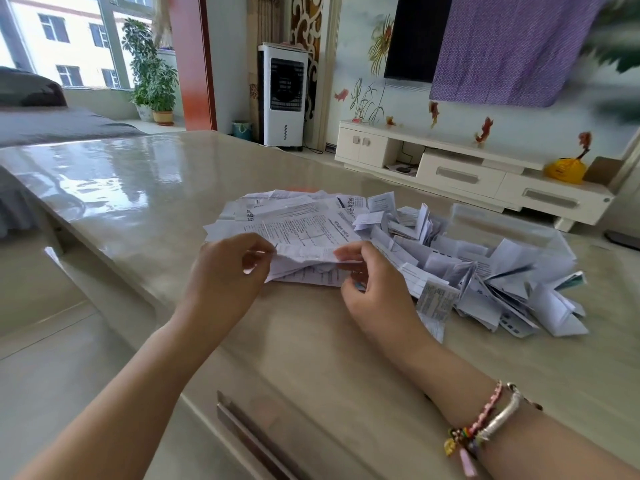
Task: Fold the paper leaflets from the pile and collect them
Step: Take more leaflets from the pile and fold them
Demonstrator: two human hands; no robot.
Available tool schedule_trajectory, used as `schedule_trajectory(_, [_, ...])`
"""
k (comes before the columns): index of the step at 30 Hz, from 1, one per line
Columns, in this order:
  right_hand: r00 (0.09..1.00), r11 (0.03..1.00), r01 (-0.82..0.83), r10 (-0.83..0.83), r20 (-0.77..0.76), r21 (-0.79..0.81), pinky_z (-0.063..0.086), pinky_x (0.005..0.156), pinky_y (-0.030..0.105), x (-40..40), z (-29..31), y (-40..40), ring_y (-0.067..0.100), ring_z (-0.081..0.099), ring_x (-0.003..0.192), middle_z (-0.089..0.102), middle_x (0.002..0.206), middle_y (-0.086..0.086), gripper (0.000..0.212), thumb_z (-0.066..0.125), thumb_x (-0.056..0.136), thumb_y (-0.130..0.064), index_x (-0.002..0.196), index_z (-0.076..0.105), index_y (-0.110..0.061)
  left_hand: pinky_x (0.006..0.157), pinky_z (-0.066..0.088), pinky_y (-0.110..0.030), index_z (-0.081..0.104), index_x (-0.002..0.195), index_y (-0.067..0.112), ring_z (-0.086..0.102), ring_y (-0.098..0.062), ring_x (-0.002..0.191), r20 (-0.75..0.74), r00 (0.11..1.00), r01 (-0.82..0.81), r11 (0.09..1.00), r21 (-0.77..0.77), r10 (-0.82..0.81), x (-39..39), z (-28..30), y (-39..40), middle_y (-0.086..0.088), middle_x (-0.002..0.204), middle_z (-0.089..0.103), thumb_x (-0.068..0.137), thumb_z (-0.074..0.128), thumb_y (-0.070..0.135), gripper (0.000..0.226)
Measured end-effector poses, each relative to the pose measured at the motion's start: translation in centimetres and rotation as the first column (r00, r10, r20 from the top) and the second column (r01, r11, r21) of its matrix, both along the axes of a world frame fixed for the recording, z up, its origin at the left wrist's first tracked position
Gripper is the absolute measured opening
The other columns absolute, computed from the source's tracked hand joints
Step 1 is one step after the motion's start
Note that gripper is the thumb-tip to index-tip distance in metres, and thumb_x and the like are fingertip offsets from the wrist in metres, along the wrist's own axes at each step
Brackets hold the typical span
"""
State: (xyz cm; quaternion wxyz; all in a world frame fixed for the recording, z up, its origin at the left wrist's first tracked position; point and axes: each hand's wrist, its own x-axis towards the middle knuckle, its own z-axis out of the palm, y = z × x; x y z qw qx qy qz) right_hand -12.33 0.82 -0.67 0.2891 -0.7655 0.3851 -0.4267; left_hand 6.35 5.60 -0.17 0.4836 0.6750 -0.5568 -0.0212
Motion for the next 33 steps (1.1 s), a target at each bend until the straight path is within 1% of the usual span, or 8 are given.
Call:
schedule_trajectory(5, [1.0, 0.998, -0.012, 0.013, 0.007, -0.065, 0.047, 0.083, 0.015, 0.3, 0.2, 0.3, 0.004, 0.062, 0.091, 0.068, 0.091, -0.009, 0.028, 0.058, 0.078, 0.007, 0.092, 0.064, -0.017, 0.077, 0.033, 0.003, 0.069, 0.101, 0.025, 0.056, 0.012, 0.084, 0.039, 0.982, 0.182, 0.981, 0.062, -0.184, -0.6, -0.9, -0.4, 0.015, 0.098, 0.066, 0.072, 0.076, 0.006, 0.035])
schedule_trajectory(10, [0.999, 0.998, -0.01, 0.012, 0.04, -0.064, 0.045, 0.077, 0.01, 0.0, 0.3, 0.5, 0.001, 0.061, 0.082, 0.069, 0.087, -0.009, 0.027, 0.06, 0.078, 0.007, 0.089, 0.065, -0.017, 0.093, 0.041, -0.01, 0.065, 0.113, 0.026, 0.057, -0.002, 0.11, 0.037, 0.947, 0.312, 0.941, 0.135, -0.319, -1.2, -1.1, -0.4, 0.013, 0.116, 0.065, 0.06, 0.066, 0.03, 0.052])
schedule_trajectory(15, [0.996, 0.997, -0.028, 0.034, 0.082, -0.078, 0.049, 0.075, 0.016, 0.2, 0.4, 0.6, 0.005, 0.063, 0.081, 0.07, 0.086, -0.009, 0.025, 0.063, 0.08, 0.006, 0.088, 0.065, -0.017, 0.088, 0.052, -0.03, 0.067, 0.105, 0.031, 0.063, -0.004, 0.098, -0.078, 0.931, 0.363, 0.921, 0.143, -0.355, -1.7, -1.0, -0.1, 0.015, 0.1, 0.069, 0.056, 0.068, 0.047, 0.051])
schedule_trajectory(18, [0.988, 0.994, -0.044, 0.057, 0.143, -0.096, 0.05, 0.071, 0.019, 0.5, 0.5, 0.8, 0.006, 0.064, 0.081, 0.067, 0.099, -0.011, 0.03, 0.065, 0.081, 0.005, 0.098, 0.06, -0.02, 0.071, 0.048, -0.023, 0.071, 0.079, 0.026, 0.059, -0.001, 0.07, -0.138, 0.947, 0.297, 0.954, 0.045, -0.289, -1.6, -1.1, -0.4, 0.016, 0.073, 0.067, 0.074, 0.078, 0.024, 0.009])
schedule_trajectory(21, [0.969, 0.997, 0.009, 0.009, 0.246, -0.072, 0.048, 0.07, 0.016, 0.3, 0.6, 0.5, 0.003, 0.063, 0.09, 0.054, 0.122, -0.012, 0.043, 0.065, 0.084, 0.001, 0.117, 0.049, -0.021, 0.059, 0.039, -0.017, 0.069, 0.072, 0.015, 0.051, -0.003, 0.06, -0.281, 0.921, 0.276, 0.961, -0.025, -0.271, -1.2, -0.6, -0.6, 0.011, 0.064, 0.06, 0.081, 0.074, 0.01, 0.011])
schedule_trajectory(26, [0.96, 0.996, 0.06, -0.077, 0.269, 0.072, 0.046, 0.072, 0.009, -0.3, 0.6, -0.2, -0.005, 0.056, 0.101, 0.048, 0.128, -0.011, 0.044, 0.068, 0.087, -0.016, 0.123, 0.042, -0.023, 0.071, 0.049, -0.01, 0.07, 0.091, 0.028, 0.068, 0.001, 0.082, -0.485, 0.804, 0.325, 0.937, -0.126, -0.344, -1.2, 0.2, 0.0, 0.016, 0.088, 0.074, 0.081, 0.068, -0.006, 0.036])
schedule_trajectory(31, [0.972, 0.983, -0.027, -0.016, 0.234, 0.181, 0.043, 0.076, 0.006, -0.1, 0.2, -0.2, -0.008, 0.059, 0.093, 0.062, 0.112, -0.003, 0.045, 0.064, 0.089, -0.031, 0.126, 0.038, -0.024, 0.091, 0.053, -0.037, 0.064, 0.115, 0.018, 0.07, -0.02, 0.097, -0.565, 0.722, 0.399, 0.907, -0.131, -0.399, -1.0, 0.0, 0.2, 0.004, 0.115, 0.07, 0.078, 0.068, -0.013, 0.048])
schedule_trajectory(33, [0.975, 0.978, -0.054, 0.008, 0.222, 0.202, 0.046, 0.08, 0.017, 0.0, -0.1, -0.3, 0.006, 0.065, 0.093, 0.069, 0.1, 0.002, 0.044, 0.062, 0.09, -0.033, 0.126, 0.038, -0.027, 0.093, 0.052, -0.044, 0.06, 0.121, 0.018, 0.069, -0.024, 0.099, -0.577, 0.704, 0.439, 0.892, -0.106, -0.415, -0.9, 0.0, 0.2, 0.002, 0.12, 0.067, 0.077, 0.07, -0.012, 0.055])
